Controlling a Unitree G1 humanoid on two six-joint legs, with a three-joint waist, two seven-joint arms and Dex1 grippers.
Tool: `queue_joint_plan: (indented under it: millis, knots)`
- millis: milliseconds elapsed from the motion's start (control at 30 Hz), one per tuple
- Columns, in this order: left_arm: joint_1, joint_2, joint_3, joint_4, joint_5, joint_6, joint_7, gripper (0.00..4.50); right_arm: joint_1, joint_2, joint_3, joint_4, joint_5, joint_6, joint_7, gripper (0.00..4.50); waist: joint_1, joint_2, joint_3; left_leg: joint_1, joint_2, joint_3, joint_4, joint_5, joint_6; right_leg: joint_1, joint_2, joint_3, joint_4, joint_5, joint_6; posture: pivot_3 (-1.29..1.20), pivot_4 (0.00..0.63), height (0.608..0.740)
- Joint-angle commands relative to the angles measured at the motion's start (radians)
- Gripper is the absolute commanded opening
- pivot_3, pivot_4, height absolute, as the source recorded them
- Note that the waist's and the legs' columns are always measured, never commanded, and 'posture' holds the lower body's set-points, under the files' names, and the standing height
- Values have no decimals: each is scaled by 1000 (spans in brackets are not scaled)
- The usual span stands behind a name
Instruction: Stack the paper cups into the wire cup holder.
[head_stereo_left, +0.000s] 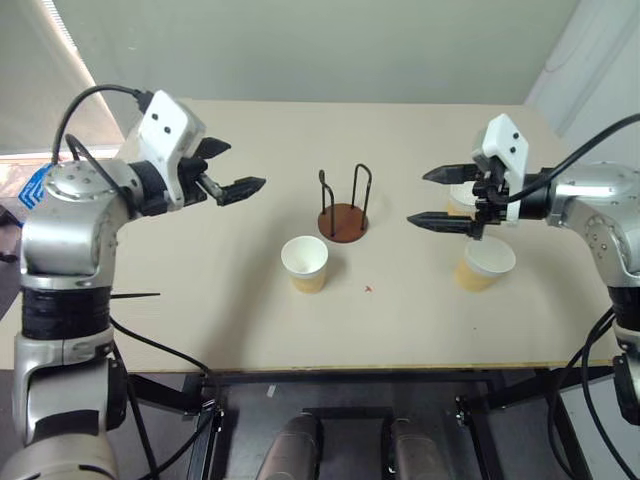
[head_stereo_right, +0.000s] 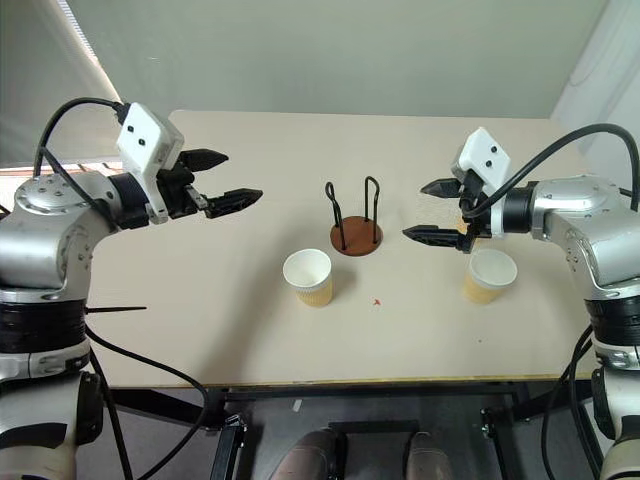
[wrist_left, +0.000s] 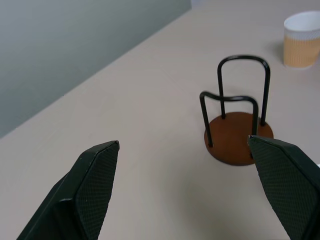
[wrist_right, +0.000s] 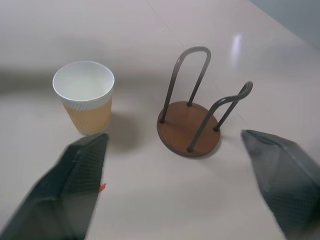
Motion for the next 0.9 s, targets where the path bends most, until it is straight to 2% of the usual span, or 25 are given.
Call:
queue_joint_plan:
  millis: [33,400,467,900]
  knots:
    - [-4,20,31,-44,-20,17,28,4500,-13,1,-39,-6,-8,-20,9,4420,0,0,0,0,0,-1,-1,0,0,0,0,0,0,0,0,0,150,740]
    - [54,38,16,-115,-2,-41,97,4500,40,-3,-58,-36,-39,-44,-7,4420,1,0,0,0,0,-5,-10,5,-4,-2,0,-3,-1,1,-2,0,150,740]
    - [57,40,10,-119,-5,-46,98,4500,47,-4,-64,-42,-37,-41,-10,4420,1,0,0,0,0,-5,-11,10,-11,-2,0,-3,-2,1,-2,0,150,740]
    - [33,36,-5,-95,-23,-49,90,4500,88,-21,-105,-68,-36,-27,-20,4420,1,0,0,1,0,-6,-14,8,-9,-2,0,-3,-2,2,-3,0,150,740]
